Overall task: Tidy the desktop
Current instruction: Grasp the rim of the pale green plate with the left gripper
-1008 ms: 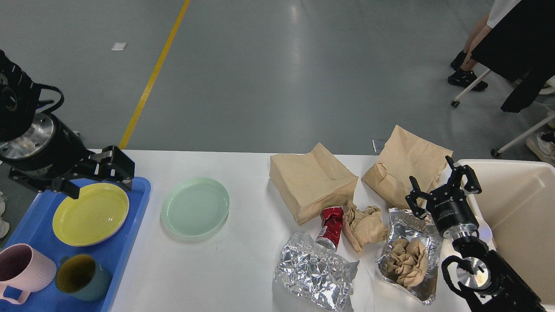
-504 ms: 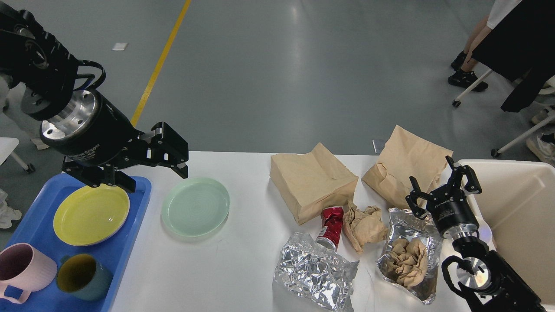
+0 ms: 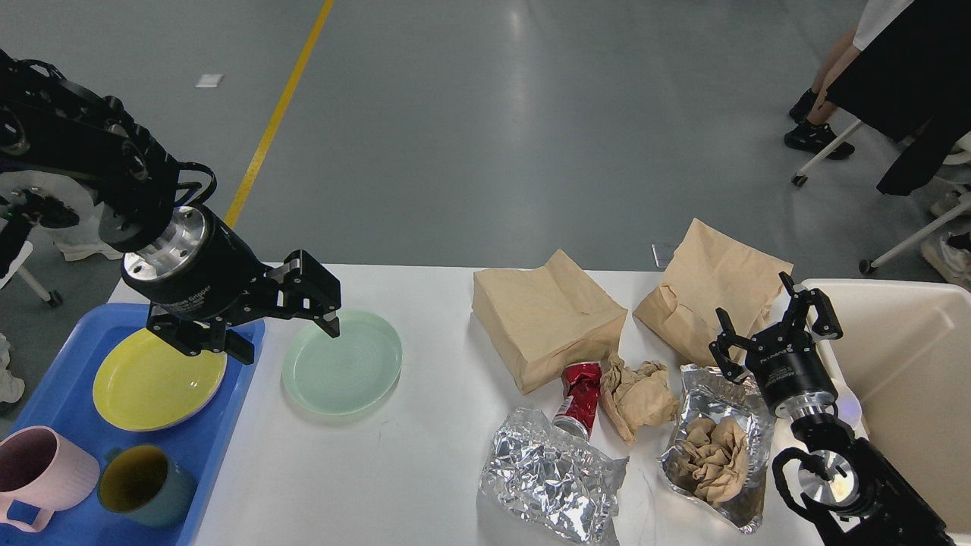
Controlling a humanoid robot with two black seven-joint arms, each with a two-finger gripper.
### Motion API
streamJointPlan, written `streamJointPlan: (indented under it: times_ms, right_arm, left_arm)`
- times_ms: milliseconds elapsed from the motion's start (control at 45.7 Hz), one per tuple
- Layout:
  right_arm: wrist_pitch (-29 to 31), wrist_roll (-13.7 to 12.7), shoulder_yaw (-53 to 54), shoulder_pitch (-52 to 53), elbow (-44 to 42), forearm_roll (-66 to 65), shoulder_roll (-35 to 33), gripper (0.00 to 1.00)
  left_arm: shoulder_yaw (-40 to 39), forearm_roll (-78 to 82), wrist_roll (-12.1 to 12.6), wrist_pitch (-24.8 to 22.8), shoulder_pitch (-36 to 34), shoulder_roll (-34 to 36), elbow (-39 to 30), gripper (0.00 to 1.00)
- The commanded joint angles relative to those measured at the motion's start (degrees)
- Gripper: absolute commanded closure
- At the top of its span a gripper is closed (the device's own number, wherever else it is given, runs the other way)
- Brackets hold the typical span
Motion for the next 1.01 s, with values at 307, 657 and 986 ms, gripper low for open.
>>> streamJointPlan:
  times_ms: [307, 657, 986]
  right_arm:
    - [0.0, 0.0, 0.0, 0.0, 0.0, 0.0, 0.0, 0.00]
    - [0.0, 0.0, 0.0, 0.0, 0.0, 0.0, 0.0, 0.00]
    - [0.0, 0.0, 0.0, 0.0, 0.0, 0.0, 0.0, 0.00]
  left_arm:
    - [-7.9, -19.5, 11.4, 13.8, 25.9, -0.2, 13.9, 0.04]
    - [-11.7, -19.0, 11.1, 16.6, 39.8, 1.0, 19.5, 0.04]
    - [-22.4, -19.0, 14.1, 36.9, 54.6, 1.4, 29.7, 0.06]
